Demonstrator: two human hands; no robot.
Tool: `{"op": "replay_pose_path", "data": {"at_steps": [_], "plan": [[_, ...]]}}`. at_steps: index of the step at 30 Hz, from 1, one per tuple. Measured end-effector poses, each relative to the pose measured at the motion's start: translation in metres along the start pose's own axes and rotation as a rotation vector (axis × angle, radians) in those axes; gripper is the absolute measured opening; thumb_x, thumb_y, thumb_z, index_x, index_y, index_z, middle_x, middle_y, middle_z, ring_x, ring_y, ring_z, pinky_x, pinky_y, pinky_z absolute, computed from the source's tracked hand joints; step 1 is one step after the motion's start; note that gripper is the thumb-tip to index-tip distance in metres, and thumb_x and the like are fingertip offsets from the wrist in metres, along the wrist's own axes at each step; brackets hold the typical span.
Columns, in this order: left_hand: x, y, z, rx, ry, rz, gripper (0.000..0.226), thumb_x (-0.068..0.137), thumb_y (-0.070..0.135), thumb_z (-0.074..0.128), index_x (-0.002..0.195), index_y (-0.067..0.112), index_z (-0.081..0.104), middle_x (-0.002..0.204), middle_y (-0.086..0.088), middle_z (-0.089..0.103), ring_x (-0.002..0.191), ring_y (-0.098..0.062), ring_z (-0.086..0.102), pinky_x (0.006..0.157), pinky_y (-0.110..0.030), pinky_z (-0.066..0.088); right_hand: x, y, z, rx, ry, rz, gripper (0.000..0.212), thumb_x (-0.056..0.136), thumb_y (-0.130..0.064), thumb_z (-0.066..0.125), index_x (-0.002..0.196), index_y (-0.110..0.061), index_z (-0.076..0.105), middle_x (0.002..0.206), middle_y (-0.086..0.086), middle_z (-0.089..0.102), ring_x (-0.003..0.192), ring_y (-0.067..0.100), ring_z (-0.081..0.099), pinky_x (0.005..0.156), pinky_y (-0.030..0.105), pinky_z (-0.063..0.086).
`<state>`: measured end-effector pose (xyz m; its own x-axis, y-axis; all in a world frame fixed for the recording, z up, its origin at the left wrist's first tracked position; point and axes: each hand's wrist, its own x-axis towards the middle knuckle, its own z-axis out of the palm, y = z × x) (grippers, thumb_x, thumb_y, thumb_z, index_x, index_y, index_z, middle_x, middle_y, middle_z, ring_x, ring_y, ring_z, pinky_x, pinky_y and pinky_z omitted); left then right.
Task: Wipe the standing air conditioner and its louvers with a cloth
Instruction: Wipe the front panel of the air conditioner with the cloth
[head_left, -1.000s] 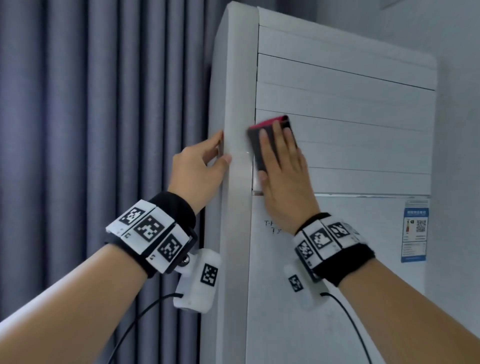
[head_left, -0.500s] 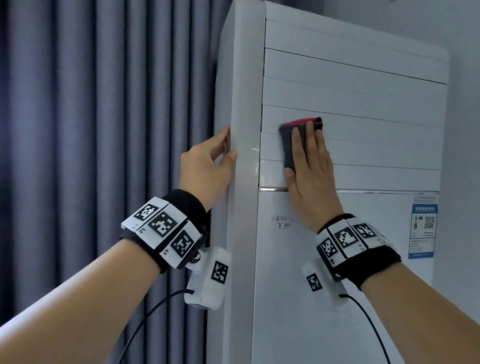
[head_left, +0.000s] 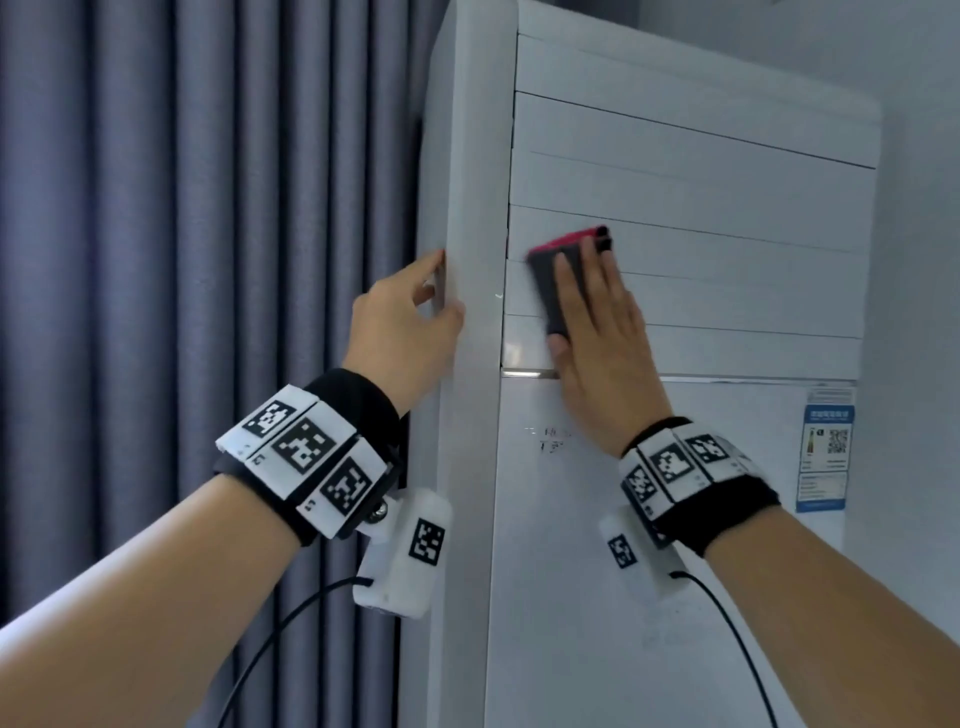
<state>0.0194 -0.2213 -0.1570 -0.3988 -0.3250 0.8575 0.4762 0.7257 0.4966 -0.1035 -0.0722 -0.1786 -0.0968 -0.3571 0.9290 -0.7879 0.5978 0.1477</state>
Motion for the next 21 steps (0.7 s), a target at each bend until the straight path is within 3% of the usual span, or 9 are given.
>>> {"op": "replay_pose_path", "data": {"at_steps": [2, 4, 6, 8, 11, 13, 21], "plan": [[-0.004, 0.007, 0.004, 0.132, 0.009, 0.075, 0.056, 0.086, 0.012, 0.058, 0.138, 0.021, 0.042, 0.138, 0.013, 0.044, 0.131, -0.011, 0.041, 0.106, -0.026, 0.037, -0.006, 0.022, -0.006, 0.006, -0.007, 0.082, 0.064, 0.096, -0.021, 0.035, 0.146, -0.021, -0.005, 0.157, 0.006, -0.007, 0.139, 0.011, -0.015, 0.116, 0.038, 0.001], [-0.009, 0.016, 0.011, 0.408, -0.02, 0.249, 0.067, 0.086, 0.016, 0.058, 0.145, 0.012, 0.028, 0.156, -0.002, 0.016, 0.143, -0.019, 0.018, 0.115, -0.032, 0.023, -0.009, 0.031, -0.009, 0.013, -0.009, 0.136, 0.063, 0.097, -0.021, 0.034, 0.146, -0.02, -0.004, 0.157, 0.007, -0.008, 0.14, 0.014, -0.013, 0.117, 0.04, 0.002], [-0.012, 0.022, 0.024, 0.759, -0.105, 0.426, 0.072, 0.087, 0.023, 0.053, 0.147, 0.007, 0.016, 0.159, -0.006, -0.001, 0.146, -0.024, 0.003, 0.117, -0.042, 0.015, -0.007, 0.022, -0.009, 0.024, 0.009, 0.136, 0.062, 0.097, -0.02, 0.034, 0.146, -0.017, -0.002, 0.156, 0.01, -0.006, 0.142, 0.021, -0.01, 0.117, 0.042, 0.003], [-0.014, 0.026, 0.04, 0.932, -0.176, 0.44, 0.072, 0.09, 0.028, 0.043, 0.149, 0.008, 0.007, 0.159, -0.003, -0.007, 0.146, -0.022, -0.004, 0.116, -0.048, 0.011, -0.002, 0.007, -0.007, 0.035, 0.014, 0.078, 0.062, 0.096, -0.021, 0.034, 0.146, -0.016, -0.001, 0.156, 0.011, -0.005, 0.143, 0.024, -0.008, 0.117, 0.041, 0.003], [-0.015, 0.02, 0.054, 0.93, -0.165, 0.364, 0.069, 0.091, 0.033, 0.029, 0.149, 0.009, 0.0, 0.159, -0.003, -0.008, 0.146, -0.02, -0.007, 0.115, -0.048, 0.007, 0.002, 0.001, -0.001, 0.054, 0.014, -0.017, 0.061, 0.095, -0.025, 0.03, 0.147, -0.019, -0.001, 0.157, 0.008, -0.003, 0.142, 0.017, -0.009, 0.115, 0.036, 0.0], [-0.015, 0.015, 0.059, 0.943, -0.156, 0.362, 0.068, 0.092, 0.03, 0.03, 0.149, 0.008, 0.001, 0.159, -0.004, -0.009, 0.146, -0.02, -0.008, 0.116, -0.048, 0.005, -0.002, 0.013, 0.0, 0.042, 0.018, -0.034, 0.06, 0.095, -0.026, 0.028, 0.147, -0.02, -0.001, 0.157, 0.007, -0.002, 0.142, 0.016, -0.009, 0.115, 0.035, 0.0], [-0.018, 0.014, 0.062, 0.978, -0.128, 0.351, 0.069, 0.089, 0.022, 0.039, 0.148, 0.003, 0.008, 0.159, -0.007, -0.003, 0.146, -0.024, -0.003, 0.114, -0.053, 0.006, -0.025, 0.087, -0.012, -0.002, 0.018, 0.146, 0.061, 0.096, -0.022, 0.031, 0.147, -0.019, -0.002, 0.157, 0.007, -0.006, 0.144, 0.019, -0.007, 0.115, 0.033, -0.004]]}}
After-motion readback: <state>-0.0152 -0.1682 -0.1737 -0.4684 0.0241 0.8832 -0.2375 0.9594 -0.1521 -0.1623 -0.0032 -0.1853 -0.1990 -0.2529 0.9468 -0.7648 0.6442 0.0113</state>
